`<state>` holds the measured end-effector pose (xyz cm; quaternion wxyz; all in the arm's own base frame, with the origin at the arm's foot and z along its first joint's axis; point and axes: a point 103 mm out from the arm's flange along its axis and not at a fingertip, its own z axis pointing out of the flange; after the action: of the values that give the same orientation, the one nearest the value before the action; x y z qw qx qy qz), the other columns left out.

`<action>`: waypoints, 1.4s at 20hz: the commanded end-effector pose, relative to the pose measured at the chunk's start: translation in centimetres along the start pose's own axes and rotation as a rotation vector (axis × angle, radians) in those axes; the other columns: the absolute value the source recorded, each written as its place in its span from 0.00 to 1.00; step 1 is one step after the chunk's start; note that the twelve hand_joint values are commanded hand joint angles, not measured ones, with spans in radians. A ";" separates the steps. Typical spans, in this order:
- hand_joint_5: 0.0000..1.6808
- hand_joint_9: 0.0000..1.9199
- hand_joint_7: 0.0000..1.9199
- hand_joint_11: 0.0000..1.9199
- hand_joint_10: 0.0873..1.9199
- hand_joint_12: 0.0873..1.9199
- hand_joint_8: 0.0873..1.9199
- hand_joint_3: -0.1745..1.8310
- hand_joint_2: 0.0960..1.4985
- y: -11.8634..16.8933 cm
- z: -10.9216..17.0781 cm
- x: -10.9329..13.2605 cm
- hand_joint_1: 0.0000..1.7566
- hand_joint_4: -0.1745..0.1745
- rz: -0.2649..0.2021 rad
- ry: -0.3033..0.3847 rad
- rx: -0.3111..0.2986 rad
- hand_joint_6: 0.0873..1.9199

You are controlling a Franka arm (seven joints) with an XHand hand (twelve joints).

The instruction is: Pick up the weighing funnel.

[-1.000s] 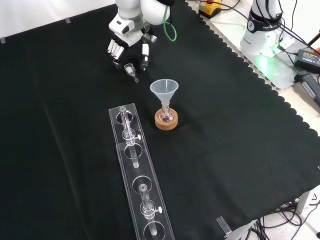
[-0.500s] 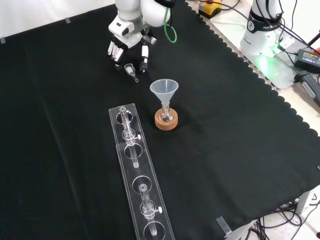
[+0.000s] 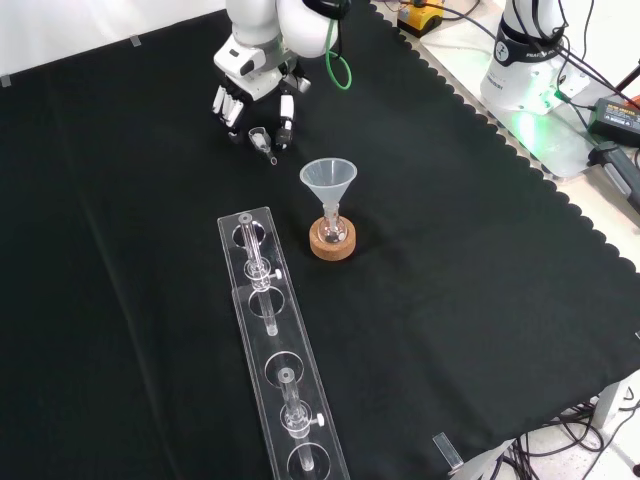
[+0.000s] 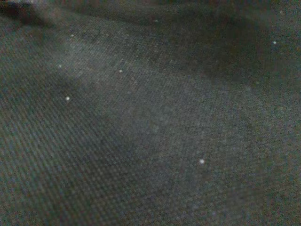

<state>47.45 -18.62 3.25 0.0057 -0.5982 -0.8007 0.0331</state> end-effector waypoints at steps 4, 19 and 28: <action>0.48 0.61 0.63 0.45 0.26 0.61 0.42 0.09 0.46 0.3 0.4 0.1 0.32 0.08 -0.012 -0.004 0.003 0.54; 0.87 0.92 0.91 0.74 0.09 0.40 0.29 0.11 0.49 0.2 1.0 0.2 0.51 0.20 -0.012 -0.018 -0.072 0.37; 0.99 0.98 0.98 0.82 0.00 0.31 0.12 0.64 0.13 0.3 1.2 0.8 0.69 0.96 0.001 -0.018 -0.105 0.08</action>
<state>47.52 -18.14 2.17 -0.0290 -0.5955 -0.8028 0.0003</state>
